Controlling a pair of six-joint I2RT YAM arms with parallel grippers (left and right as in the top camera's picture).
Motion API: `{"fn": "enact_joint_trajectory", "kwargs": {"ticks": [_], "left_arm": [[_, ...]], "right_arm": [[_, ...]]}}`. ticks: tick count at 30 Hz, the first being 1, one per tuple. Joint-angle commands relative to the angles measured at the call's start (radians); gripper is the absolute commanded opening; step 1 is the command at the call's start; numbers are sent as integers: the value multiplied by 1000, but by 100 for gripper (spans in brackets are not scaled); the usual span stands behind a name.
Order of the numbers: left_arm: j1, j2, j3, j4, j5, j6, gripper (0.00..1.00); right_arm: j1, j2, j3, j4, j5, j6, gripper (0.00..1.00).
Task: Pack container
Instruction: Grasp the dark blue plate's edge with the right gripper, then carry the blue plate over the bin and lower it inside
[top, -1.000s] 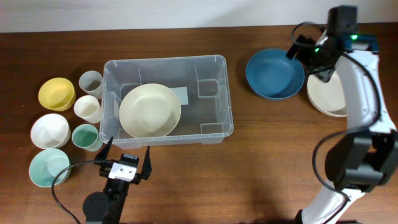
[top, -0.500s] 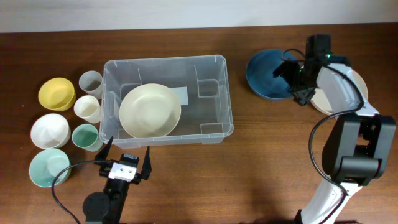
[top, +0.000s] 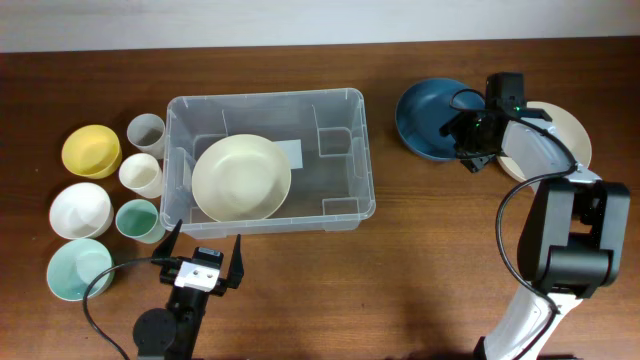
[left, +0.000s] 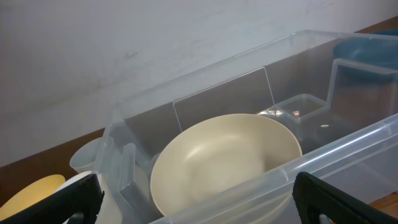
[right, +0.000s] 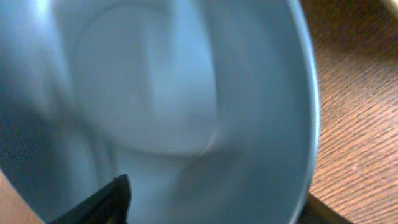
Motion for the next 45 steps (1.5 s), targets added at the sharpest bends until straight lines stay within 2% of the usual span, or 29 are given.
{"fn": "enact_joint_trajectory", "kwargs": {"ticks": [1, 2, 3, 4, 5, 8, 9, 15, 22, 30, 34, 36, 45], "left_arm": [[6, -6, -2, -5, 0, 14, 100], [6, -6, -2, -5, 0, 14, 100], [6, -6, -2, -5, 0, 14, 100], [6, -6, -2, -5, 0, 14, 100], [6, -6, -2, -5, 0, 14, 100], [6, -6, -2, -5, 0, 14, 100], [6, -6, -2, -5, 0, 14, 100], [6, -6, -2, -5, 0, 14, 100], [6, -6, -2, -5, 0, 14, 100], [6, -6, -2, -5, 0, 14, 100], [6, -6, -2, -5, 0, 14, 100], [6, -6, -2, -5, 0, 14, 100], [6, -6, -2, -5, 0, 14, 100]], "right_arm": [[14, 38, -8, 3, 6, 6, 63], [16, 41, -8, 6, 6, 6, 58], [18, 42, -8, 8, 6, 10, 47], [18, 43, -8, 9, 6, 14, 35], [18, 43, -8, 10, 6, 26, 14], [18, 43, -8, 11, 6, 50, 10], [18, 43, -8, 24, 5, 50, 4], [15, 40, -3, 124, -61, 50, 4], [-14, -23, 63, 242, -261, 46, 4], [-1, -210, 220, 225, -411, -48, 4], [96, -296, 236, 187, -420, -128, 4], [197, -312, 236, 137, -378, -170, 4], [545, -201, 236, 11, -89, -225, 4]]}}
